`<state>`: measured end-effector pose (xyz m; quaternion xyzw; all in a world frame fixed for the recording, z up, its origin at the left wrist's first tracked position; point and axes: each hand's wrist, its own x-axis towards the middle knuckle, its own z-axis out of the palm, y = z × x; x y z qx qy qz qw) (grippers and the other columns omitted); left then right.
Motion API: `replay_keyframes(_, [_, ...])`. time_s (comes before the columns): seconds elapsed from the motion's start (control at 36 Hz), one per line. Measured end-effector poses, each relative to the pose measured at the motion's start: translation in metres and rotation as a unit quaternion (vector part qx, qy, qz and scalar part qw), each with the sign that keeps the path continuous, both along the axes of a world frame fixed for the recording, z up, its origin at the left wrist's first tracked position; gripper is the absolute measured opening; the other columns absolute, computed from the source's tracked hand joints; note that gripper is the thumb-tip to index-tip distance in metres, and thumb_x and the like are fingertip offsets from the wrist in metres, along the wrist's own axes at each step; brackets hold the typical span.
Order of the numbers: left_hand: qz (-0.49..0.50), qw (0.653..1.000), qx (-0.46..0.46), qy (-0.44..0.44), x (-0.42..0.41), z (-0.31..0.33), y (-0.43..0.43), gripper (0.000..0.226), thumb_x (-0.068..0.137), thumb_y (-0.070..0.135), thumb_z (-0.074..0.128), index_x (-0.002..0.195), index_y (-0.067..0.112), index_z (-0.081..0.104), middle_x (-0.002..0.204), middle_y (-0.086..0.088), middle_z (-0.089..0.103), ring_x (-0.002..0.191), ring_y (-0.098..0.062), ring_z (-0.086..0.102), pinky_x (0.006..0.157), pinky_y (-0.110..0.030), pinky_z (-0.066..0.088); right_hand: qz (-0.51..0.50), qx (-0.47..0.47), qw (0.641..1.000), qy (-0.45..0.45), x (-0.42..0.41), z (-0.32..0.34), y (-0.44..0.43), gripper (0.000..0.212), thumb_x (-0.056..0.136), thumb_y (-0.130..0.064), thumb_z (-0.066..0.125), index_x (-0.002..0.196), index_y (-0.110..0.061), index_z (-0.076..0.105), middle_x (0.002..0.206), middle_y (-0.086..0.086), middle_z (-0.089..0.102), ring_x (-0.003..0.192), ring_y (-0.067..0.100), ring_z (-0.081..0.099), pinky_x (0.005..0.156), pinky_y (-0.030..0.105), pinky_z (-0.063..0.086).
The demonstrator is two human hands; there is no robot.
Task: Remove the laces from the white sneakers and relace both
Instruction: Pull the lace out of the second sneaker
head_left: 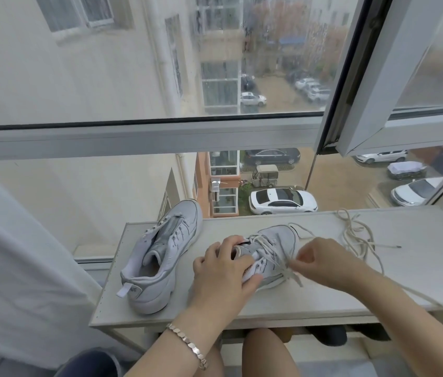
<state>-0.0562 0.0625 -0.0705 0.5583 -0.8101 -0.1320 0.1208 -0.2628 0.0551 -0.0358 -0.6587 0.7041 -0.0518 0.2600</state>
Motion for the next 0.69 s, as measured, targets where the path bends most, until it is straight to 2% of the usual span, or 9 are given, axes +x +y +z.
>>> replay_keyframes(0.06, [-0.005, 0.999, 0.012, 0.033, 0.002, 0.002, 0.0, 0.031, 0.086, 0.056, 0.046, 0.108, 0.039, 0.06, 0.142, 0.022, 0.025, 0.129, -0.012, 0.027, 0.094, -0.032, 0.022, -0.016, -0.094, 0.995, 0.005, 0.008, 0.003, 0.001, 0.031, 0.086, -0.039, 0.057, 0.067, -0.018, 0.068, 0.06, -0.007, 0.062, 0.058, 0.008, 0.057, 0.057, 0.026, 0.048])
replay_keyframes(0.11, [-0.015, 0.998, 0.025, 0.061, 0.005, 0.005, -0.001, 0.028, 0.088, 0.054, 0.048, 0.11, 0.041, 0.059, 0.143, 0.021, 0.028, 0.133, -0.015, 0.027, 0.103, -0.037, 0.024, -0.035, -0.166, 0.984, -0.047, 0.021, 0.003, -0.003, 0.027, 0.088, -0.037, 0.058, 0.071, -0.018, 0.067, 0.065, -0.007, 0.063, 0.064, 0.011, 0.058, 0.061, 0.027, 0.047])
replay_keyframes(0.19, [-0.034, 0.997, 0.038, 0.061, 0.009, 0.01, -0.003, 0.041, 0.089, 0.053, 0.048, 0.129, 0.049, 0.042, 0.145, 0.021, 0.029, 0.136, -0.015, 0.025, 0.108, -0.04, 0.026, -0.015, -0.148, 0.985, -0.088, 0.04, 0.002, -0.013, 0.018, 0.086, -0.036, 0.061, 0.08, -0.021, 0.068, 0.069, -0.01, 0.06, 0.065, 0.006, 0.053, 0.058, 0.02, 0.039])
replay_keyframes(0.25, [-0.038, 0.997, 0.041, 0.056, 0.011, 0.013, -0.004, 0.051, 0.087, 0.054, 0.05, 0.135, 0.05, 0.033, 0.145, 0.023, 0.03, 0.134, -0.009, 0.027, 0.109, -0.036, 0.028, -0.005, -0.098, 0.991, -0.085, 0.049, 0.0, -0.022, 0.024, 0.086, -0.038, 0.06, 0.083, -0.016, 0.07, 0.074, -0.004, 0.065, 0.07, 0.01, 0.056, 0.062, 0.022, 0.042])
replay_keyframes(0.28, [-0.035, 0.997, 0.04, 0.059, 0.011, 0.014, -0.005, 0.052, 0.085, 0.054, 0.052, 0.134, 0.048, 0.036, 0.145, 0.025, 0.031, 0.132, -0.007, 0.029, 0.108, -0.033, 0.028, -0.007, -0.075, 0.994, -0.082, 0.053, 0.0, -0.026, 0.029, 0.086, -0.04, 0.06, 0.08, -0.014, 0.071, 0.074, 0.001, 0.067, 0.069, 0.013, 0.057, 0.063, 0.025, 0.043])
replay_keyframes(0.36, [-0.027, 0.996, 0.029, 0.076, 0.013, 0.015, -0.006, 0.041, 0.082, 0.052, 0.058, 0.121, 0.039, 0.056, 0.142, 0.028, 0.034, 0.126, -0.004, 0.035, 0.103, -0.026, 0.03, -0.005, -0.037, 0.999, -0.033, 0.063, 0.001, -0.039, 0.041, 0.083, -0.045, 0.06, 0.064, -0.01, 0.068, 0.056, 0.006, 0.059, 0.054, 0.016, 0.05, 0.053, 0.025, 0.039])
replay_keyframes(0.47, [-0.028, 0.997, 0.019, 0.063, 0.012, 0.011, -0.007, 0.035, 0.083, 0.053, 0.057, 0.114, 0.038, 0.061, 0.141, 0.031, 0.034, 0.123, -0.005, 0.036, 0.098, -0.025, 0.032, -0.005, -0.004, 0.999, 0.053, 0.073, 0.01, -0.051, 0.038, 0.081, -0.031, 0.059, 0.055, -0.013, 0.038, 0.054, -0.001, 0.039, 0.048, 0.015, 0.036, 0.045, 0.024, 0.027])
replay_keyframes(0.64, [-0.029, 0.998, 0.011, 0.056, 0.013, 0.007, -0.004, 0.037, 0.085, 0.054, 0.052, 0.12, 0.044, 0.055, 0.14, 0.035, 0.03, 0.121, -0.004, 0.036, 0.098, -0.029, 0.034, 0.025, -0.022, 0.991, 0.127, 0.078, 0.012, -0.051, 0.033, 0.083, -0.017, 0.055, 0.056, -0.014, 0.036, 0.058, 0.0, 0.036, 0.05, 0.015, 0.035, 0.044, 0.021, 0.023])
replay_keyframes(0.69, [-0.028, 0.998, 0.013, 0.061, 0.012, 0.007, -0.004, 0.037, 0.085, 0.053, 0.053, 0.121, 0.045, 0.054, 0.14, 0.035, 0.03, 0.121, -0.005, 0.036, 0.099, -0.029, 0.034, 0.057, -0.055, 0.978, 0.192, 0.081, 0.011, -0.047, 0.02, 0.084, -0.01, 0.052, 0.065, -0.012, 0.046, 0.06, -0.001, 0.035, 0.058, 0.019, 0.042, 0.044, 0.021, 0.021])
